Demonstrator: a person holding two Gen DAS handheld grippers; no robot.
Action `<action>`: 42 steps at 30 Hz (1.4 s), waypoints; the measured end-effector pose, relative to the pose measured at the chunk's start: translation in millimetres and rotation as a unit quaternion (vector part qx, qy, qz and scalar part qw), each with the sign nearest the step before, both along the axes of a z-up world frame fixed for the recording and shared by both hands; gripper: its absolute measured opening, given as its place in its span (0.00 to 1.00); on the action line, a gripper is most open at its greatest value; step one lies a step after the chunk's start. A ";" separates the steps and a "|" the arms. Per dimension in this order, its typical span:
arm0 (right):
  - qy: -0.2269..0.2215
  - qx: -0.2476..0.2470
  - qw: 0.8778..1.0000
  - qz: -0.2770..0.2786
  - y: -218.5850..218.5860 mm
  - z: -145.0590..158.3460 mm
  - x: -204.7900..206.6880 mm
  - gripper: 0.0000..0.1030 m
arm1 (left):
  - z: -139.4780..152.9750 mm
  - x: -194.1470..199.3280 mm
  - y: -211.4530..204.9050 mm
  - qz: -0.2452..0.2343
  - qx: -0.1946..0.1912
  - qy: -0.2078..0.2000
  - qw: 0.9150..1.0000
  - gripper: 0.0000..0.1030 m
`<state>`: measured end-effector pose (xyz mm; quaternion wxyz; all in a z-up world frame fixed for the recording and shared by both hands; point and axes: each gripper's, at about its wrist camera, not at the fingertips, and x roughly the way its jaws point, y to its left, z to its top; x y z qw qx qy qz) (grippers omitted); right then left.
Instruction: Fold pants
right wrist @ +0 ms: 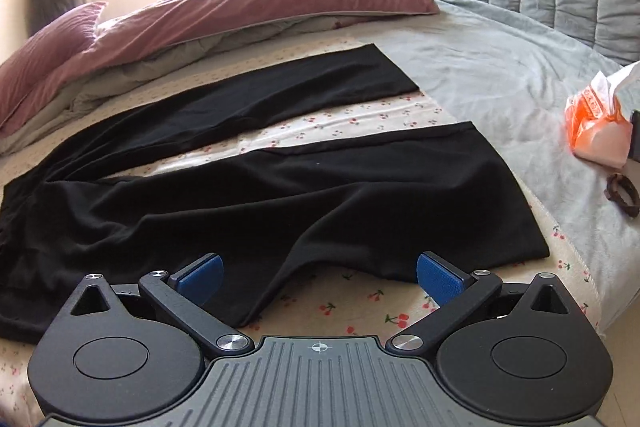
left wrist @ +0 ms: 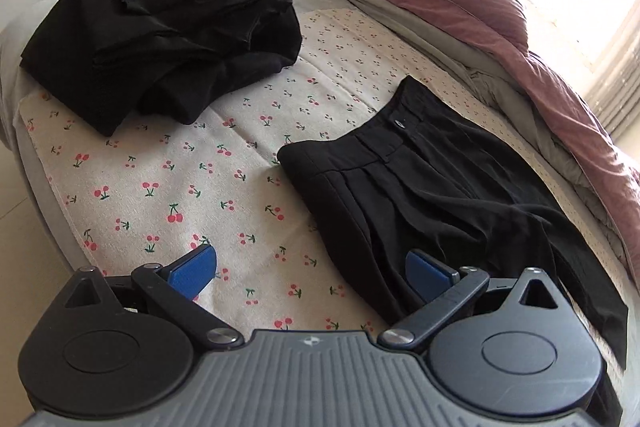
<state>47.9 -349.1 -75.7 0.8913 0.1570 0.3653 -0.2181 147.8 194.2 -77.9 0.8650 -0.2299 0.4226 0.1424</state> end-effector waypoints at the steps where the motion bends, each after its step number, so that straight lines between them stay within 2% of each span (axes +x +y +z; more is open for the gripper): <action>1: 0.013 0.006 1.000 -0.020 -13.3 -2.4 2.8 1.00 | -5.6 14.3 4.0 0.006 -0.009 -0.012 1.000 1.00; 4: 0.041 0.035 0.997 -0.052 -46.4 -11.2 9.7 0.99 | -16.1 52.5 0.7 -0.001 0.003 -0.028 1.000 0.99; 6: 0.060 0.055 0.994 -0.070 -63.9 -19.7 12.7 0.98 | -27.7 75.5 -2.7 -0.004 0.008 -0.019 1.000 0.94; 8: 0.089 0.058 0.991 -0.080 -83.6 -29.2 14.1 0.97 | -40.8 91.0 -7.7 -0.008 0.009 0.002 1.000 0.82; 10: 0.115 0.051 0.988 -0.084 -99.1 -38.0 14.2 0.96 | -48.3 99.1 -12.8 -0.012 0.015 -0.003 1.000 0.80; 12: 0.133 0.054 0.986 -0.089 -114.6 -49.5 13.6 0.94 | -50.1 101.9 -19.6 -0.030 0.042 -0.017 0.999 0.54; 14: 0.153 0.057 0.982 -0.091 -125.4 -64.5 16.4 0.84 | -51.0 103.1 -23.1 -0.033 0.059 -0.013 0.998 0.18; 15: 0.149 0.050 0.984 -0.083 -125.6 -67.5 16.5 0.84 | -50.0 102.9 -24.3 -0.034 0.069 -0.013 0.997 0.11; 16: 0.146 0.041 0.986 -0.077 -124.5 -68.1 16.6 0.83 | -48.3 102.0 -26.3 -0.039 0.085 -0.012 0.996 0.09; 17: 0.143 0.034 0.986 -0.073 -122.5 -67.4 15.9 0.76 | -46.9 101.1 -28.5 -0.044 0.100 -0.013 0.994 0.07; 18: 0.133 0.034 0.988 -0.069 -120.6 -65.1 15.8 0.56 | -45.4 99.8 -30.0 -0.046 0.119 -0.012 0.992 0.06; 19: 0.124 0.042 0.989 -0.070 -120.9 -63.4 16.1 0.40 | -43.5 98.0 -31.4 -0.049 0.137 -0.012 0.989 0.06; 20: 0.122 0.045 0.989 -0.073 -121.0 -61.8 16.9 0.16 | -41.4 97.1 -31.1 -0.052 0.145 -0.015 0.988 0.06; 21: 0.120 0.042 0.989 -0.071 -119.6 -60.4 17.7 0.04 | -39.6 95.0 -30.4 -0.052 0.146 -0.018 0.988 0.06; 23: 0.119 0.035 0.990 -0.066 -116.6 -59.4 19.2 0.02 | -35.7 90.6 -30.3 -0.050 0.150 -0.025 0.987 0.06; 27: 0.106 0.023 0.992 -0.061 -112.0 -55.0 9.6 0.01 | -28.0 80.7 -31.1 -0.047 0.181 -0.029 0.982 0.06; 32: 0.080 -0.002 0.995 -0.056 -110.8 -35.9 -14.4 0.00 | -17.0 59.8 -22.9 -0.033 0.193 -0.042 0.980 0.06; 36: 0.053 0.010 0.997 -0.054 -115.8 -20.9 -33.0 0.00 | -17.3 53.1 -13.9 -0.026 0.177 -0.040 0.983 0.07; 39: 0.050 0.003 0.997 -0.053 -115.8 -18.8 -37.0 0.00 | -32.3 50.7 -16.4 -0.038 0.178 -0.021 0.983 0.08; 42: 0.082 -0.002 0.995 -0.055 -121.4 -36.1 -34.3 0.00 | -55.1 50.6 -21.4 -0.057 0.176 0.007 0.983 0.28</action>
